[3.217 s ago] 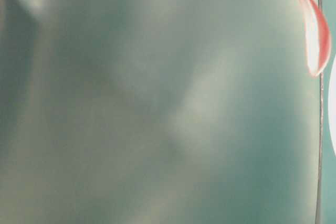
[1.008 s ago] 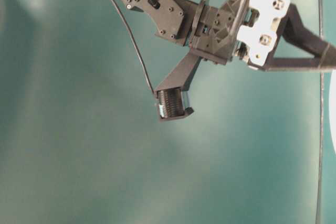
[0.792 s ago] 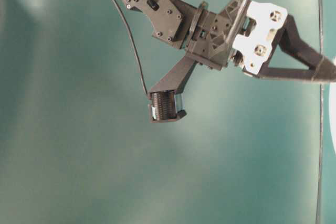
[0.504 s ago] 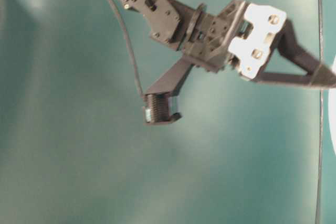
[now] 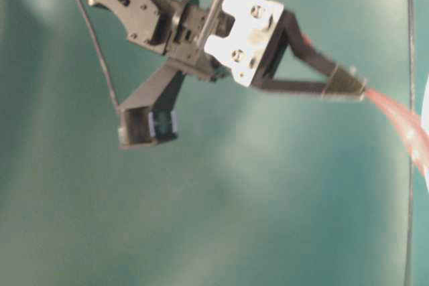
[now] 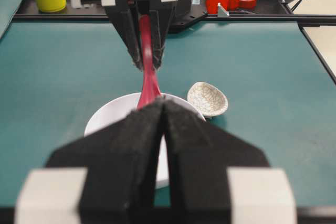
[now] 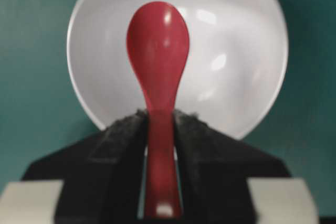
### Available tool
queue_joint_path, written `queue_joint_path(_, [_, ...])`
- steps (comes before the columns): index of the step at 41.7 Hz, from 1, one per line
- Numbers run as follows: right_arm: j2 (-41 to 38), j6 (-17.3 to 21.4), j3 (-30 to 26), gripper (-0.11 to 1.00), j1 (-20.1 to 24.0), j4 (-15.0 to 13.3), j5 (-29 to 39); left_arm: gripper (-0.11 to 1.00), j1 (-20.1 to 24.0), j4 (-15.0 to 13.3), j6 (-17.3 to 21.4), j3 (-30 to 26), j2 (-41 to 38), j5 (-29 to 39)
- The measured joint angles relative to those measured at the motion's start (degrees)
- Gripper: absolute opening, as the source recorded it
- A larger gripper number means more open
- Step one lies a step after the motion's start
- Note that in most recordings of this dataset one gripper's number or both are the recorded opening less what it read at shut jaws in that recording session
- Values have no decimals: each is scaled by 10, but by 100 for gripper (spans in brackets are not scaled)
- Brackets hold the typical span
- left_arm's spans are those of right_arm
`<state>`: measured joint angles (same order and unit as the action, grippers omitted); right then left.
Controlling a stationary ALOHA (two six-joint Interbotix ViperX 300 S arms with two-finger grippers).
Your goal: Scoop the yellow hexagonal prism block from the bowl with a spoon using the right arm.
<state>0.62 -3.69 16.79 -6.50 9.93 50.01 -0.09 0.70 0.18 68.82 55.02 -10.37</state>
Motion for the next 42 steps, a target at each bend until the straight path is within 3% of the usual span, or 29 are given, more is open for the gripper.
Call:
queue_joint_path(12, [-4, 45, 8, 23, 0, -1, 28, 1, 0, 0, 0, 1, -1, -1])
queue_joint_path(42, [-62, 47, 18, 23, 0, -1, -5, 1, 0, 0, -2, 1, -1, -1])
